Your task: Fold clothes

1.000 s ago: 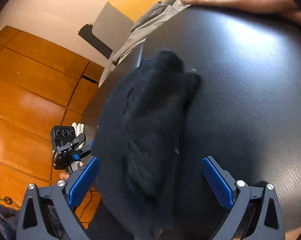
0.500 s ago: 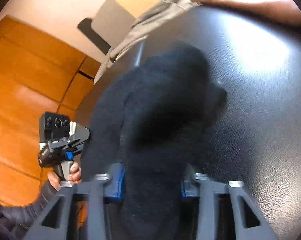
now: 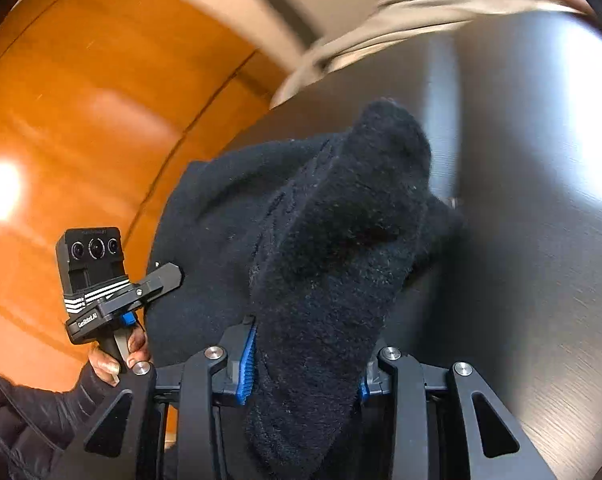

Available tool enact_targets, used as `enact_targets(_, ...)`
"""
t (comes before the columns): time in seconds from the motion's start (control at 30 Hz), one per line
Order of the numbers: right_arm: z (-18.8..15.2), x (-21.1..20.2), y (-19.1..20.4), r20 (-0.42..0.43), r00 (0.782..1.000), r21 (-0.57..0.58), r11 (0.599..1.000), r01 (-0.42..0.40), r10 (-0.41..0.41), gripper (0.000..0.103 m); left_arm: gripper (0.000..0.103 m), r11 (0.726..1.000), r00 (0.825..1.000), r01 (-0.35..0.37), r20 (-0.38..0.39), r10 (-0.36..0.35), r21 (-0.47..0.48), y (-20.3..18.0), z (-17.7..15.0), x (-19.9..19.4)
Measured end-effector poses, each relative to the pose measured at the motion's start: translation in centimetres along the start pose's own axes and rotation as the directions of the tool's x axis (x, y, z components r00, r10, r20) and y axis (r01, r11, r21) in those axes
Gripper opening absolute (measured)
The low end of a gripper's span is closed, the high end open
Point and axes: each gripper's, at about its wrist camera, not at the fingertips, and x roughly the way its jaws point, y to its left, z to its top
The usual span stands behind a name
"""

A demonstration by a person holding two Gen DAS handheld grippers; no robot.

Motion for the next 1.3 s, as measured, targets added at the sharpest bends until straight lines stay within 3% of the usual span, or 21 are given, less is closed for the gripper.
enact_targets(0.07,2.3,4.1,3.4,-0.055,0.996,-0.074,0.994,-0.077,0.073,0.038,0.033,0.998,0.994,-0.062,0.086,0.064,-0.027,2.0,0.5,-4.9)
enact_targets(0.13,5.0,8.2,7.4,-0.1,0.986,-0.144,0.979,-0.147,0.133,0.038,0.033,0.99,0.975,-0.129,0.172,0.137,-0.057,4.2,1.1,-9.9)
enact_targets(0.2,7.8,12.1,11.7,-0.14,0.973,-0.21,0.955,-0.211,0.184,0.038,0.033,0.977,0.941,-0.2,0.262,0.214,-0.08,6.4,2.0,-15.0)
enact_targets(0.33,12.7,19.3,20.5,-0.212,0.946,-0.324,0.896,-0.303,0.244,0.038,0.033,0.95,0.874,-0.257,0.378,0.306,-0.177,11.0,4.1,-22.6)
enact_targets(0.43,13.6,24.5,21.6,-0.247,0.947,-0.328,0.902,-0.282,0.207,0.038,0.033,0.921,0.832,-0.278,0.412,0.372,-0.271,15.7,5.5,-26.7)
enact_targets(0.47,13.9,26.3,21.9,-0.258,0.946,-0.329,0.903,-0.275,0.194,0.038,0.033,0.9,0.814,-0.296,0.41,0.413,-0.319,17.9,5.7,-27.6)
enact_targets(0.57,14.8,31.5,23.0,-0.291,0.944,-0.334,0.908,-0.254,0.156,0.038,0.034,0.813,0.791,-0.357,0.314,0.525,-0.461,24.3,5.4,-27.6)
enact_targets(0.63,15.4,35.0,23.7,-0.313,0.941,-0.338,0.91,-0.239,0.131,0.039,0.035,0.724,0.787,-0.389,0.203,0.583,-0.57,29.9,3.7,-26.1)
enact_targets(0.67,15.7,36.7,24.1,-0.324,0.939,-0.34,0.911,-0.232,0.118,0.045,0.043,0.704,0.789,-0.369,0.195,0.582,-0.606,32.4,2.3,-25.6)
enact_targets(0.73,16.3,40.2,24.8,-0.345,0.934,-0.344,0.913,-0.218,0.093,0.054,0.043,0.724,0.805,-0.266,0.267,0.53,-0.636,33.8,1.0,-26.2)
enact_targets(0.8,16.7,43.0,25.4,-0.362,0.929,-0.347,0.915,-0.207,0.073,0.054,0.044,0.734,0.794,-0.328,0.248,0.555,-0.594,32.9,1.5,-26.2)
enact_targets(0.9,16.7,41.5,25.8,-0.345,0.937,-0.383,0.904,-0.189,0.05,0.058,0.047,0.738,0.788,-0.366,0.233,0.57,-0.567,31.8,2.2,-26.8)
enact_targets(0.97,17.6,40.2,27.4,-0.296,0.955,-0.463,0.875,-0.142,-0.001,0.06,0.047,0.737,0.787,-0.376,0.227,0.574,-0.561,31.2,2.6,-27.5)
enact_targets(1.0,18.1,39.1,28.5,-0.25,0.968,-0.526,0.842,-0.116,-0.022,0.061,0.047,0.733,0.776,-0.378,0.238,0.584,-0.566,30.8,2.5,-28.3)
enact_targets(1.03,18.1,37.8,29.7,-0.206,0.978,-0.584,0.806,-0.095,-0.034,0.061,0.047,0.723,0.751,-0.395,0.254,0.609,-0.567,30.3,2.3,-29.1)
enact_targets(1.13,17.1,33.3,34.0,-0.087,0.996,-0.738,0.672,-0.052,-0.018,0.061,0.045,0.659,0.606,-0.524,0.308,0.733,-0.539,27.8,1.3,-31.4)
enact_targets(1.17,16.6,33.3,35.0,-0.094,0.996,-0.762,0.644,-0.066,-0.009,0.061,0.045,0.662,0.577,-0.535,0.346,0.74,-0.525,27.0,1.2,-32.1)
enact_targets(1.2,16.2,33.2,35.9,-0.101,0.995,-0.785,0.615,-0.079,0.0,0.061,0.045,0.686,0.573,-0.53,0.386,0.723,-0.499,26.1,1.6,-32.2)
enact_targets(1.27,15.3,33.5,37.7,-0.116,0.993,-0.824,0.558,-0.099,0.004,0.061,0.045,0.727,0.596,-0.547,0.417,0.687,-0.416,25.2,2.9,-31.6)
enact_targets(1.3,15.0,34.6,38.0,-0.125,0.992,-0.836,0.541,-0.09,-0.027,0.061,0.045,0.725,0.604,-0.57,0.401,0.689,-0.387,25.4,3.6,-30.8)
